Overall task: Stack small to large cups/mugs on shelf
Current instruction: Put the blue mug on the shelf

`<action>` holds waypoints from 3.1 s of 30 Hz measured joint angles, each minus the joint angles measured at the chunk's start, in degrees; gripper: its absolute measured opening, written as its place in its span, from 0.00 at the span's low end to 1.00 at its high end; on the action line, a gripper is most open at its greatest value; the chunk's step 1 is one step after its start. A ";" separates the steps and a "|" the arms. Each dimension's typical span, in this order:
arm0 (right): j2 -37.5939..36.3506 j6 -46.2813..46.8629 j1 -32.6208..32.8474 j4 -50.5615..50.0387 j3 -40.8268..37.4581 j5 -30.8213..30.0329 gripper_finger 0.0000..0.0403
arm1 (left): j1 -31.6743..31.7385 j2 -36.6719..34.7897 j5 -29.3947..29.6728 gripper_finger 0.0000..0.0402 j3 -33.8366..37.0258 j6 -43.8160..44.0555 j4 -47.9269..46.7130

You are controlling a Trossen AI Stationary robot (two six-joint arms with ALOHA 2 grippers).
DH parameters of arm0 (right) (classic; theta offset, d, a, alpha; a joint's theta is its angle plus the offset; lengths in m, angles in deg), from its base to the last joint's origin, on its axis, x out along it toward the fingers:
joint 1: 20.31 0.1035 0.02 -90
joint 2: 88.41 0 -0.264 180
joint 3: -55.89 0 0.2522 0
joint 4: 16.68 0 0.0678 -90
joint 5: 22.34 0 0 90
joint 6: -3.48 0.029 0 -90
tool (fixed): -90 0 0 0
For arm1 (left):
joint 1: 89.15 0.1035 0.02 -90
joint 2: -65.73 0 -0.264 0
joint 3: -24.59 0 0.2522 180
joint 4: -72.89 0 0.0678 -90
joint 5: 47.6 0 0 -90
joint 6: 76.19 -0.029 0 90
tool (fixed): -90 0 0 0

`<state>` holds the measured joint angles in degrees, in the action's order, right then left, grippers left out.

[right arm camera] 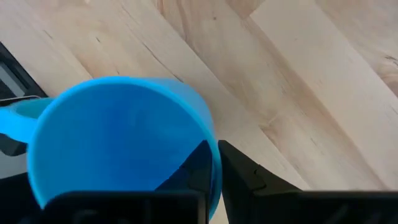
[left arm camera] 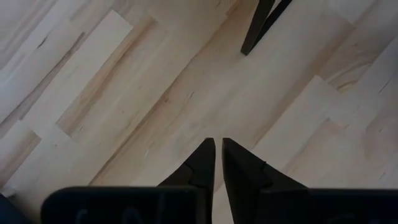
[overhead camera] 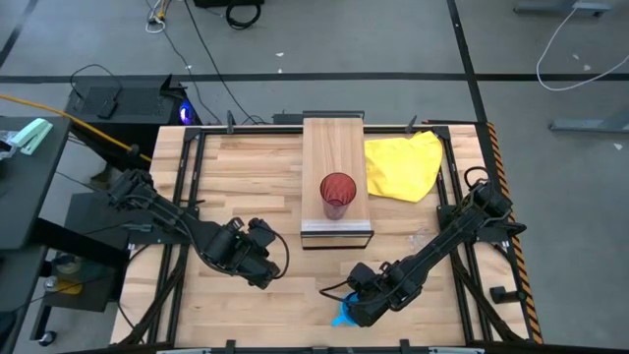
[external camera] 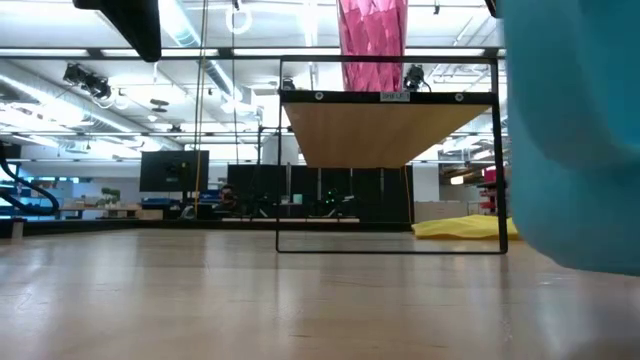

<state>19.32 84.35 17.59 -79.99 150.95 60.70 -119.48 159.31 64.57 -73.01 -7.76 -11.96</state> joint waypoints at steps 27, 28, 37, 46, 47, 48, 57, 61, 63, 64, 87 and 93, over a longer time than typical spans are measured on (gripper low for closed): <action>-13.67 4.38 -0.28 -26.94 2.60 -1.58 0.02 | 2.20 0.02 0.75 0.03 -0.02 -2.75 0.24; -15.11 5.09 -0.28 -29.27 2.60 -2.12 0.02 | 2.37 0.02 0.75 0.03 -0.02 -3.17 0.27; -28.67 11.86 -2.66 -40.53 1.99 -9.76 0.01 | 4.43 0.02 0.75 0.04 -0.02 -5.09 0.49; -35.45 -0.12 -15.69 -40.44 1.73 -16.04 0.01 | 6.40 0.02 0.77 0.04 -0.02 -6.09 0.90; -35.96 -2.36 -17.90 -40.43 1.73 -16.58 0.01 | 6.60 0.02 0.77 0.05 -0.02 -6.08 0.90; -36.46 -4.58 -20.09 -40.45 1.73 -16.95 0.01 | 6.83 0.02 0.77 0.05 -0.02 -6.08 0.94; -38.21 -23.63 -42.89 -39.44 1.70 -19.77 0.01 | 9.00 0.02 0.77 0.03 -0.02 -6.04 1.06; -36.37 -32.78 -49.23 -29.83 1.68 -16.74 0.01 | 10.97 0.02 0.77 0.02 -0.02 -6.03 1.10; -35.15 -37.16 -51.67 -25.09 1.83 -14.51 0.01 | 12.12 0.02 0.77 0.03 -0.02 -6.03 1.10; -34.43 -38.73 -52.89 -24.69 2.38 -13.93 0.01 | 12.68 0.02 0.77 0.03 -0.02 -6.01 1.08; -13.26 -53.89 -59.01 -28.07 22.45 -2.23 0.01 | 21.02 0.02 0.74 0.06 -0.02 -8.68 1.00; -12.69 -52.75 -60.08 -27.62 22.45 1.29 0.01 | 23.98 0.02 0.75 0.09 -0.02 -9.13 1.03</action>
<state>6.64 31.61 -42.48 -107.61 173.40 61.99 -95.50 159.33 65.32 -73.03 -16.89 -10.93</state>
